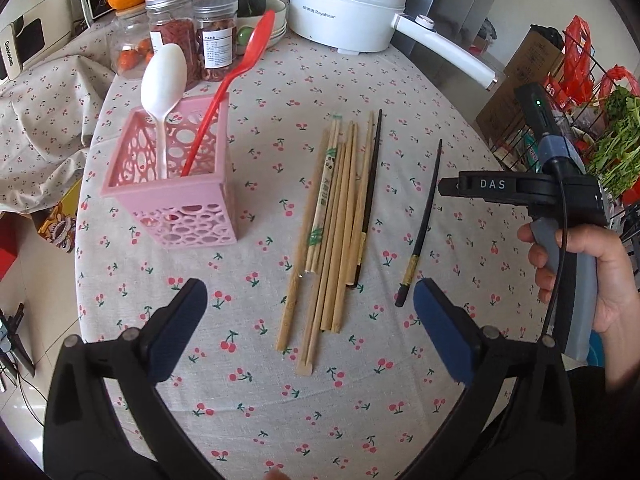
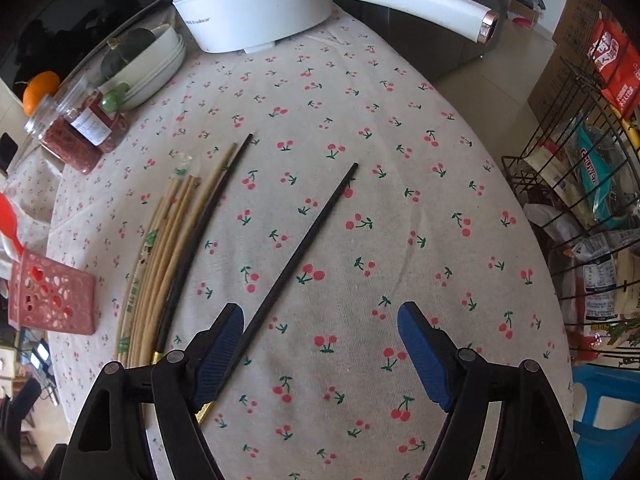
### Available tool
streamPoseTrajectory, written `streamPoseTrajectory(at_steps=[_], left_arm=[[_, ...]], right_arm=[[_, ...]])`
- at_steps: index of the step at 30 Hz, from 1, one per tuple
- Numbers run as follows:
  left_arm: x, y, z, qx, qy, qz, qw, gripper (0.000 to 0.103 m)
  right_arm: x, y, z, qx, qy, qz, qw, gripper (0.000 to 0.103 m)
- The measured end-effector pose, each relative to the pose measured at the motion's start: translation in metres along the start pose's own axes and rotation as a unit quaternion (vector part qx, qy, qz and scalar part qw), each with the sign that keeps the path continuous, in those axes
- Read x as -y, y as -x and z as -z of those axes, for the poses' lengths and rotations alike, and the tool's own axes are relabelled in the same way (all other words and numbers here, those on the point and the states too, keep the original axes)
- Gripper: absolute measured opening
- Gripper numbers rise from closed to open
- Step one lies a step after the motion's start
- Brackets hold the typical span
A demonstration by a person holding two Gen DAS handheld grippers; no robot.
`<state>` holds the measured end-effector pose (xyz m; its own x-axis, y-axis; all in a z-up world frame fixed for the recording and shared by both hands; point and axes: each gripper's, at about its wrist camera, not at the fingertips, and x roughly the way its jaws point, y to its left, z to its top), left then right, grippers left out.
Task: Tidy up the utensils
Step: 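Move the right gripper to the gold-tipped black stick and grasp it, then grasp the black chopstick beside the bamboo chopsticks with the left gripper while the right gripper lifts its stick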
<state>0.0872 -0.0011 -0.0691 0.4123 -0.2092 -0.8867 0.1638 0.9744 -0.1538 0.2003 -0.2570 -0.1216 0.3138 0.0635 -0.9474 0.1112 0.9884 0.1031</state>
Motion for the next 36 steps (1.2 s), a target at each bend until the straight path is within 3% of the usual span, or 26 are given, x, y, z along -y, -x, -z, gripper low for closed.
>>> streamPoseTrajectory(at_steps=[7, 9, 11, 13, 15, 19, 25, 33, 34, 36], left_arm=[[0.006, -0.005, 0.001, -0.007, -0.011, -0.009, 0.9999, 0.102], [0.010, -0.007, 0.002, -0.010, -0.020, -0.005, 0.9997, 0.102], [0.017, -0.010, 0.003, -0.012, -0.034, -0.006, 0.9993, 0.102], [0.026, -0.010, 0.005, -0.011, -0.052, -0.005, 0.9986, 0.102], [0.034, -0.011, 0.005, -0.011, -0.067, -0.003, 0.9977, 0.102], [0.049, -0.015, 0.005, -0.010, -0.083, 0.006, 0.9965, 0.102], [0.076, -0.030, -0.005, -0.027, -0.100, 0.008, 0.9946, 0.102], [0.098, -0.067, -0.058, -0.061, -0.093, -0.022, 0.9936, 0.102], [0.097, -0.074, -0.066, -0.067, -0.083, -0.019, 0.9942, 0.101], [0.093, -0.087, -0.079, -0.077, -0.061, -0.007, 0.9951, 0.086]], right_arm=[[-0.007, -0.030, -0.013, -0.009, 0.015, 0.029, 0.999, 0.083], [-0.011, -0.031, -0.014, -0.005, 0.030, 0.041, 0.999, 0.079], [-0.013, -0.030, -0.014, 0.000, 0.040, 0.040, 0.998, 0.067], [-0.013, -0.026, -0.014, -0.002, 0.045, 0.035, 0.998, 0.043], [-0.014, -0.023, -0.013, -0.006, 0.062, 0.026, 0.998, 0.025], [-0.002, -0.019, -0.010, -0.017, 0.069, 0.001, 0.997, 0.009], [0.032, -0.014, -0.008, -0.025, 0.046, -0.022, 0.998, 0.006], [0.070, 0.015, -0.005, 0.000, 0.011, -0.062, 0.998, 0.006], [0.073, 0.017, -0.005, 0.001, 0.009, -0.067, 0.998, 0.006], [0.078, 0.019, -0.005, 0.000, 0.008, -0.075, 0.997, 0.006]])
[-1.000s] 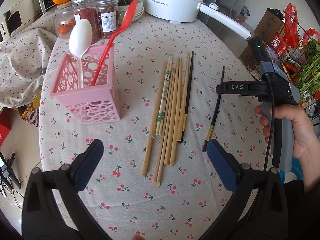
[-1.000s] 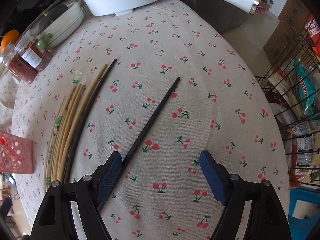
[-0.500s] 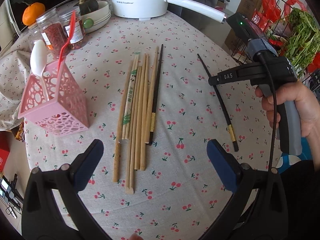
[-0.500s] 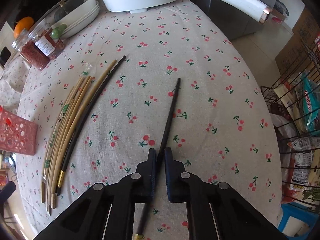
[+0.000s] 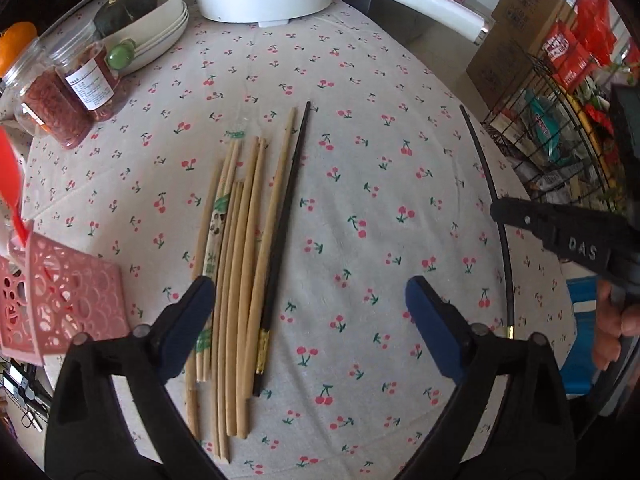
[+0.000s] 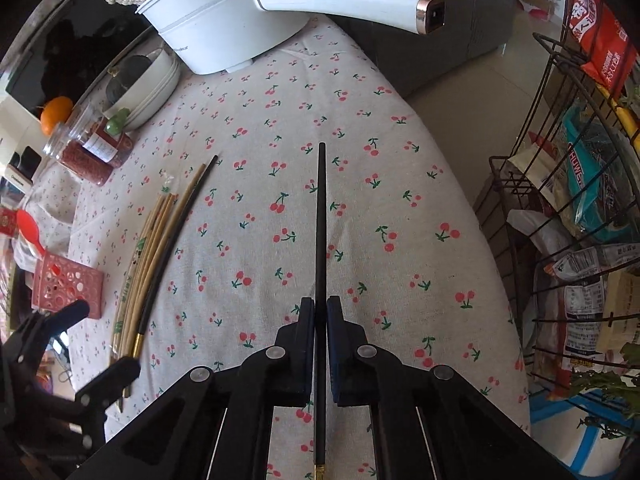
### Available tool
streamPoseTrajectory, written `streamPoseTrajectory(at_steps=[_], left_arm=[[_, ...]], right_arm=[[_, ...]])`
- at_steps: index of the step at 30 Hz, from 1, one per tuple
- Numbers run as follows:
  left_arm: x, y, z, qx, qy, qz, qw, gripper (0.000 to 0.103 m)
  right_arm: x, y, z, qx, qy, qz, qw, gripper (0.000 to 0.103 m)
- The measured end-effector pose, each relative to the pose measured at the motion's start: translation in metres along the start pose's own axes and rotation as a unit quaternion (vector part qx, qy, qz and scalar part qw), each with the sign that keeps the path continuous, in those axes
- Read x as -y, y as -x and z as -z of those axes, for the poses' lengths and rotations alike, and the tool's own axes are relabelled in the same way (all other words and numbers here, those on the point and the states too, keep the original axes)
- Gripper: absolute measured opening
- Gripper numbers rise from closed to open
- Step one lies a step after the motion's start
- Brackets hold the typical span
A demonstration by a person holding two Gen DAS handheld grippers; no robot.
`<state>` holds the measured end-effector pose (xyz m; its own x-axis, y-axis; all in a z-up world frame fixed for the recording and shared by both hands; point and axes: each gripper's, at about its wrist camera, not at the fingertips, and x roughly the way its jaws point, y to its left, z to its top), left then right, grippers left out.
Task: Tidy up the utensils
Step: 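Grasp the black chopstick beside the bamboo chopsticks with the left gripper while the right gripper lifts its stick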
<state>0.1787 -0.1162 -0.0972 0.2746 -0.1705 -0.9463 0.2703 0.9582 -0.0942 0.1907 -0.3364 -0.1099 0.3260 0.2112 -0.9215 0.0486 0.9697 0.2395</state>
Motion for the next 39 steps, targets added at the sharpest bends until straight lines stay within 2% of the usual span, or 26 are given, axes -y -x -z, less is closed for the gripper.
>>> streamPoseTrajectory(at_steps=[1, 3, 4, 6, 9, 11, 17, 20, 24, 26, 32, 39], left_arm=[[-0.002, -0.005, -0.006, -0.004, 0.005, 0.003, 1.0000, 0.081], [-0.001, -0.014, -0.016, -0.009, 0.001, 0.000, 1.0000, 0.061], [0.000, -0.018, -0.019, -0.011, -0.001, -0.003, 0.9999, 0.056], [0.002, -0.024, -0.024, -0.018, -0.004, 0.001, 0.9998, 0.039], [0.006, -0.033, -0.032, -0.028, -0.009, -0.001, 0.9996, 0.023], [0.006, -0.038, -0.037, -0.034, -0.011, -0.013, 0.9993, 0.018], [0.007, -0.051, -0.044, -0.057, -0.022, -0.049, 0.9969, 0.017], [0.006, -0.058, -0.044, -0.077, -0.024, -0.050, 0.9955, 0.017], [0.000, -0.061, -0.049, -0.082, -0.004, -0.034, 0.9960, 0.017], [-0.003, -0.060, -0.049, -0.077, -0.002, -0.033, 0.9965, 0.008], [-0.013, -0.026, -0.031, -0.001, -0.009, -0.006, 0.9999, 0.007], [-0.021, 0.035, 0.013, 0.080, -0.020, 0.010, 0.9965, 0.007]], right_arm=[[0.001, 0.001, 0.000, -0.001, 0.001, -0.002, 1.000, 0.006], [0.004, 0.002, 0.000, -0.001, 0.003, -0.007, 1.000, 0.006], [0.004, 0.001, -0.001, -0.002, 0.004, -0.009, 1.000, 0.006], [0.003, 0.000, -0.002, -0.002, 0.006, -0.016, 1.000, 0.006], [0.002, -0.003, -0.004, -0.003, 0.010, -0.022, 1.000, 0.006], [0.003, -0.004, -0.005, -0.006, 0.010, -0.027, 1.000, 0.006], [0.007, -0.003, -0.004, -0.007, 0.008, -0.034, 0.999, 0.006], [0.007, -0.003, -0.005, -0.007, 0.008, -0.035, 0.999, 0.006], [0.005, -0.003, -0.005, -0.007, 0.008, -0.038, 0.999, 0.006], [0.002, -0.002, -0.004, -0.004, 0.008, -0.040, 0.999, 0.006], [-0.006, 0.011, -0.003, 0.025, 0.015, -0.042, 0.999, 0.006], [-0.023, 0.038, 0.007, 0.064, 0.030, -0.046, 0.996, 0.006]])
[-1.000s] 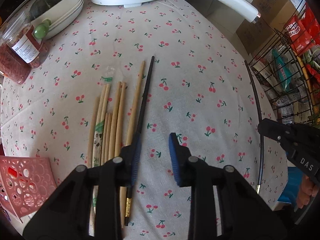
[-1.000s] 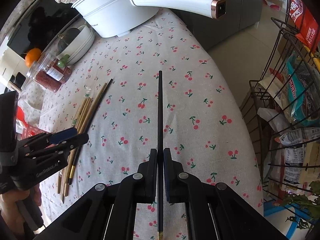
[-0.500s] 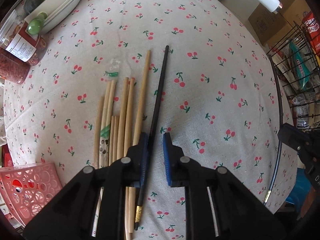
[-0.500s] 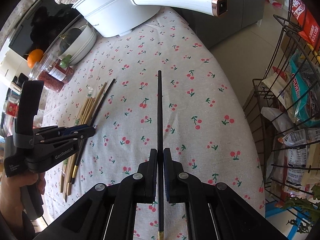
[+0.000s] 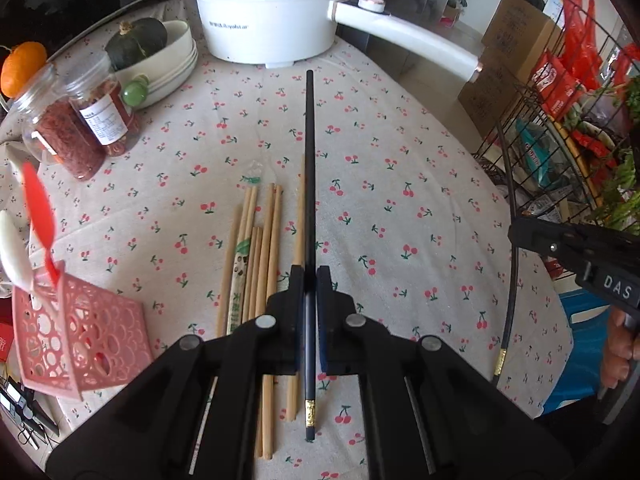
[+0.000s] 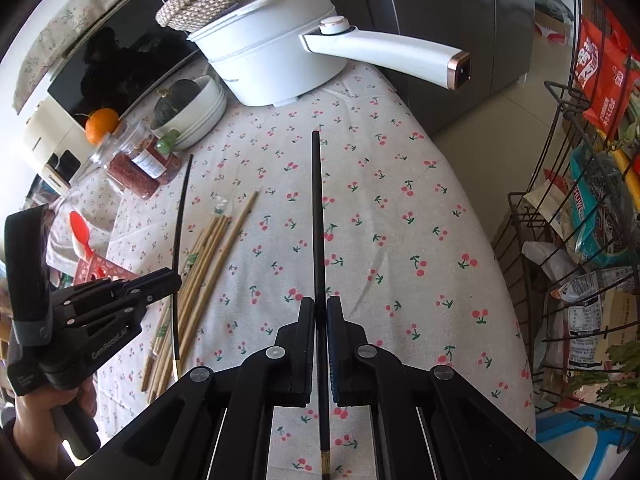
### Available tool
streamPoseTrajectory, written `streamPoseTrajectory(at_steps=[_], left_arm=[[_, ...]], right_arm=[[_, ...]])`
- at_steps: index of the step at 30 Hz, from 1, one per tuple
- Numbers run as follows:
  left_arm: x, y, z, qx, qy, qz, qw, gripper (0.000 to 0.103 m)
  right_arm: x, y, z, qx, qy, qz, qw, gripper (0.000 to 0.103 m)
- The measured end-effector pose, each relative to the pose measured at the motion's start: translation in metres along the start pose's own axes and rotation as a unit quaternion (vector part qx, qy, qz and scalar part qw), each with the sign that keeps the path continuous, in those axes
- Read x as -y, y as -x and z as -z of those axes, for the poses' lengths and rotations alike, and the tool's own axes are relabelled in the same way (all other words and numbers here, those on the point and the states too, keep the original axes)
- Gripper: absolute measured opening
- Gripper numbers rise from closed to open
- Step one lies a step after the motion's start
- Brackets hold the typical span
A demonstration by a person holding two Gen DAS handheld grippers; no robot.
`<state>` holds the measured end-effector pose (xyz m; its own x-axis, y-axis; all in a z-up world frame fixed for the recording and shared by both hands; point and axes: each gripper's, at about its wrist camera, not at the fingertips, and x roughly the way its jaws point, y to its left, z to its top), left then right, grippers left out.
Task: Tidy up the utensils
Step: 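Grasp the black chopstick beside the bamboo chopsticks with the left gripper while the right gripper lifts its stick, then lower the black chopstick into the pink basket with the left gripper and release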
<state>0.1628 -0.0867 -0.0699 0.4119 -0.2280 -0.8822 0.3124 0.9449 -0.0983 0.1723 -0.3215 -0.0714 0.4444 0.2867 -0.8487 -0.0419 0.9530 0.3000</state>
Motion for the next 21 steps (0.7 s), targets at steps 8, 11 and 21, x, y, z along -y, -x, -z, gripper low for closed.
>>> streamPoseTrajectory(at_steps=[8, 11, 21], left_arm=[[-0.003, 0.066, 0.028, 0.102, -0.018, 0.006, 0.9946, 0.007], [-0.009, 0.092, 0.037, 0.148, -0.013, 0.010, 0.9889, 0.007], [-0.040, 0.158, 0.041, 0.268, 0.005, 0.003, 0.9633, 0.007]], right_arm=[[-0.033, 0.047, 0.013, 0.057, 0.041, -0.013, 0.997, 0.006], [-0.050, 0.067, 0.015, 0.087, 0.069, -0.012, 0.994, 0.006], [-0.101, 0.112, 0.013, 0.169, 0.123, -0.025, 0.978, 0.006]])
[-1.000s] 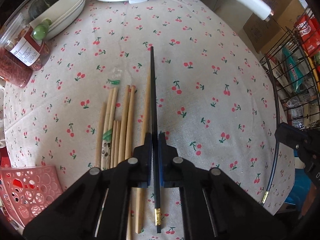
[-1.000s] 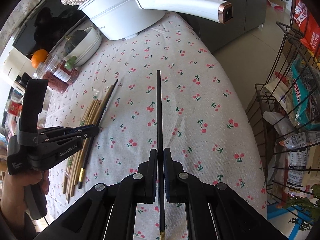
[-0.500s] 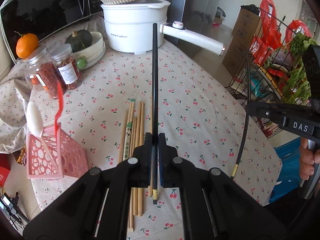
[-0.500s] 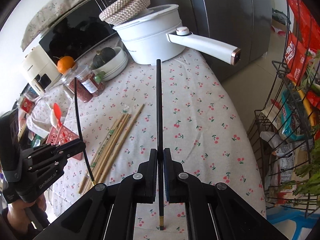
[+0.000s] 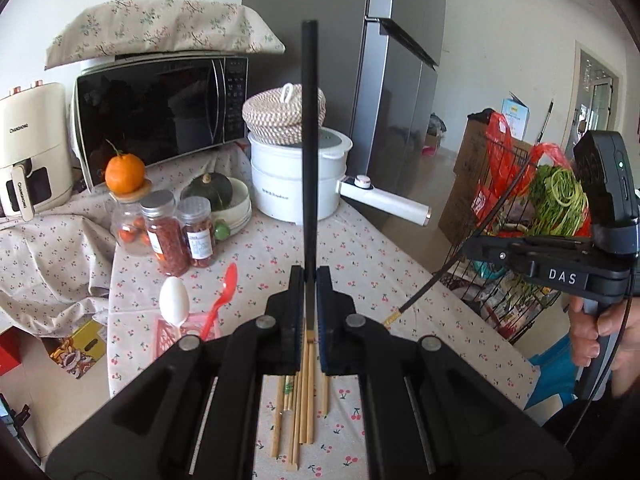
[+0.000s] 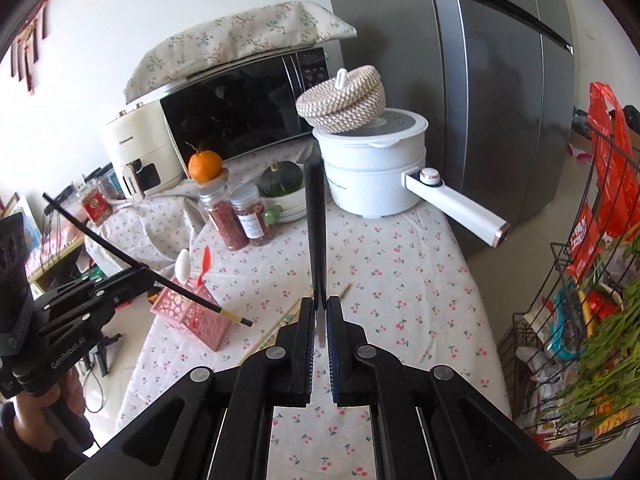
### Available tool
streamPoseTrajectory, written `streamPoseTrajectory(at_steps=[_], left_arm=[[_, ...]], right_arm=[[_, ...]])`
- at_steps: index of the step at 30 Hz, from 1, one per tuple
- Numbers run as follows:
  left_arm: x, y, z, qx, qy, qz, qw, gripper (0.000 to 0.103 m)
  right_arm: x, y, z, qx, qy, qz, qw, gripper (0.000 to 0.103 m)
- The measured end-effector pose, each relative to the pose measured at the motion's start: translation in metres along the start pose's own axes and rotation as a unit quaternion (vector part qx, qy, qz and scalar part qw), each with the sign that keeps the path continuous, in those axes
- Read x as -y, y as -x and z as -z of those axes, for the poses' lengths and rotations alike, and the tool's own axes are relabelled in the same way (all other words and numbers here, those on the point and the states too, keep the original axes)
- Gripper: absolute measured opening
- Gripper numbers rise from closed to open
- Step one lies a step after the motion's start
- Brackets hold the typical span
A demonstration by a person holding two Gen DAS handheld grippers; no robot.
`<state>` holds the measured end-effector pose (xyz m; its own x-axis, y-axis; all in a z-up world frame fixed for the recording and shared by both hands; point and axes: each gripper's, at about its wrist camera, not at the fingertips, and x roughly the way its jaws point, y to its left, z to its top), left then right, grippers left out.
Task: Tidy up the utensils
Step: 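Lower the black chopstick into the pink basket with the left gripper and release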
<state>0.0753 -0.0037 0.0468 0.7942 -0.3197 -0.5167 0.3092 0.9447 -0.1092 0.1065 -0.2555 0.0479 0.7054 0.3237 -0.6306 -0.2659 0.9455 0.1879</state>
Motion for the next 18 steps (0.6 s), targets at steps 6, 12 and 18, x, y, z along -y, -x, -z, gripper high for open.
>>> streamPoseTrajectory(at_steps=[6, 12, 18], left_arm=[[-0.023, 0.024, -0.008, 0.031, 0.019, -0.026, 0.9990, 0.007], [-0.045, 0.031, -0.006, 0.046, 0.040, -0.056, 0.9966, 0.007], [-0.064, 0.017, -0.004, 0.047, 0.050, -0.088, 0.9937, 0.007]], right_arm=[[-0.029, 0.007, -0.009, 0.017, 0.010, -0.032, 0.999, 0.006], [-0.058, 0.007, -0.013, 0.025, 0.020, -0.057, 0.998, 0.006], [-0.077, -0.002, -0.018, 0.030, 0.016, -0.073, 0.997, 0.006]])
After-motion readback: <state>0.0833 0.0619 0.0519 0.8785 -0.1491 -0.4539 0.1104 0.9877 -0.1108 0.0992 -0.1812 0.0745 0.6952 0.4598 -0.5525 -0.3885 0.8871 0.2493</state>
